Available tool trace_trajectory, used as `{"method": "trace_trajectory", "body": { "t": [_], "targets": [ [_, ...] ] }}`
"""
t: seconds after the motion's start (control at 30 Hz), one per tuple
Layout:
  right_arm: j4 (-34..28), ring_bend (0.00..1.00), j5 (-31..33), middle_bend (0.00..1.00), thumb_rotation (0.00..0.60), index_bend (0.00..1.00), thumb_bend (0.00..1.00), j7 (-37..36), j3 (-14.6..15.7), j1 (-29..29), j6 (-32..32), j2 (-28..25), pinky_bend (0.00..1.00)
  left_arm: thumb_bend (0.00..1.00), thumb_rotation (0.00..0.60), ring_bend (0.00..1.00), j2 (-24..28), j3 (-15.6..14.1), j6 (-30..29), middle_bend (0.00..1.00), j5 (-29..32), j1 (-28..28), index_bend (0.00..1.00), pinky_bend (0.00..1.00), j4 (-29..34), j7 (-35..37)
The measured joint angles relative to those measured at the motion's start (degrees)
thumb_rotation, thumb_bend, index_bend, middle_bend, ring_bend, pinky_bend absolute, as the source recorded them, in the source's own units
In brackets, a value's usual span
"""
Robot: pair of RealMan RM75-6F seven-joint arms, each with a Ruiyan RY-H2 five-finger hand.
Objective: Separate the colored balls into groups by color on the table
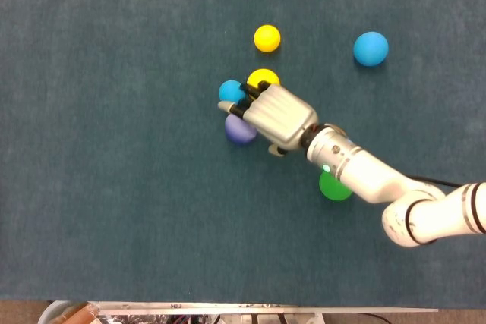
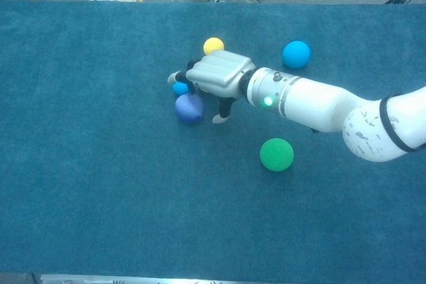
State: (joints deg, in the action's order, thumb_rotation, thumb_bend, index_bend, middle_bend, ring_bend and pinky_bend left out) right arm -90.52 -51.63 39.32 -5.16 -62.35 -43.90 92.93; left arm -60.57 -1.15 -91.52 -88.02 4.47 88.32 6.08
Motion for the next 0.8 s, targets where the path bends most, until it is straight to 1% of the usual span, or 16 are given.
{"method": "trace_trajectory", "body": {
  "t": [0.1,0.3,0.53,0.8],
  "targets": [
    [-1.9,0.12,-1.0,0.35,0.6,0.12,0.13,-1.3,-0.4,-0.2,0.0,0.1,0.25,0.32,0.6,0.25,0.1,0.0,-0.2,0.25,-0.4,0.0,0.21,0.19,0.1,0.1],
    [-5.8,0.12,-6.0,0.35,0.6,0.12,0.13,-5.5,-0.9,0.6,-1.0,-1.1,0.25,0.32,0.6,0.25,0.9,-0.1,0.4,0.25,-0.7,-0.5,0.21,0.19,0.3,-0.4],
    [-8.7,0.12,-8.6,0.35,0.6,0.12,0.13,-6.0,0.4,2.3,-3.7,-4.8,0.25,0.32,0.6,0.25,1.4,-0.2,2.3,0.25,-1.5,-1.8,0.21,0.19,0.7,-0.6],
    [-12.0,0.12,-9.8,0.35,0.6,0.12,0.13,-6.7,0.1,4.6,-7.6,-10.9,0.25,0.32,0.6,0.25,2.9,-0.4,6.4,0.24,-3.3,-5.1,0.21,0.19,1.2,0.6]
  ]
}}
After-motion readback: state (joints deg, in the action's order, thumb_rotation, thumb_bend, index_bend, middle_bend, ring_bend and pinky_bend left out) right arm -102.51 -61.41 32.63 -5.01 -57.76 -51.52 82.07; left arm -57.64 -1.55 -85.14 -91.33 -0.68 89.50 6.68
